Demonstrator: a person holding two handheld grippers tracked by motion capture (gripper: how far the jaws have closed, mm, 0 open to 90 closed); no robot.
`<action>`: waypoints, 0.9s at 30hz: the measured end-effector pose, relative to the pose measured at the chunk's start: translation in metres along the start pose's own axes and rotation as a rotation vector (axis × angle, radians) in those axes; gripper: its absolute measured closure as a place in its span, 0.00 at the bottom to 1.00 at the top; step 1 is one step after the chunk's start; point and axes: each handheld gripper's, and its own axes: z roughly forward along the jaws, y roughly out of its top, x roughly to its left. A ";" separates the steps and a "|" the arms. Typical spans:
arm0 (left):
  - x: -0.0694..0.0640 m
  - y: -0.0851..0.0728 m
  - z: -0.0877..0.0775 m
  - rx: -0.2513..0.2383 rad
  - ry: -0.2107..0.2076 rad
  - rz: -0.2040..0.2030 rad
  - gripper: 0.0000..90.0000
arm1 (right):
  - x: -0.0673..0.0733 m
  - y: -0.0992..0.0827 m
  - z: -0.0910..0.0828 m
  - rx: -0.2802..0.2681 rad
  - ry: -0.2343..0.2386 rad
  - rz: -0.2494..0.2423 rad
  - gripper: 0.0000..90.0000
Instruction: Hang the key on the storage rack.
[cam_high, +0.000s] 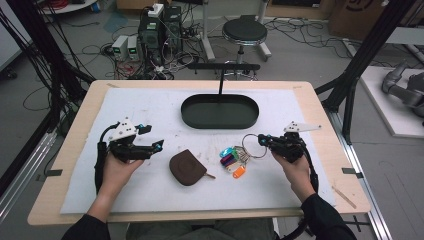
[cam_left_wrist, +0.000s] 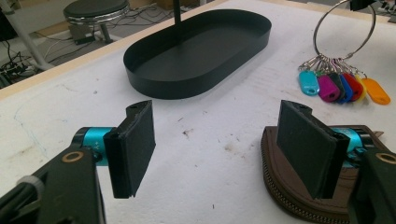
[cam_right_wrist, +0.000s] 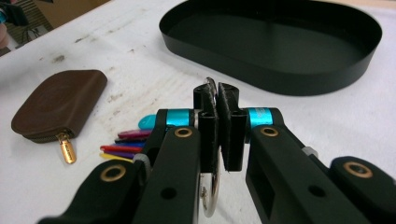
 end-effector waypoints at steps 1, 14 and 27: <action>0.000 0.000 0.000 0.000 -0.001 0.003 0.32 | 0.000 0.002 0.000 -0.003 0.000 -0.010 0.97; 0.001 0.000 -0.001 -0.008 -0.014 -0.005 0.32 | 0.011 0.032 -0.008 -0.004 0.040 -0.120 0.98; 0.001 -0.001 -0.004 -0.006 -0.021 0.000 0.32 | 0.013 0.064 -0.020 -0.040 0.073 -0.170 0.98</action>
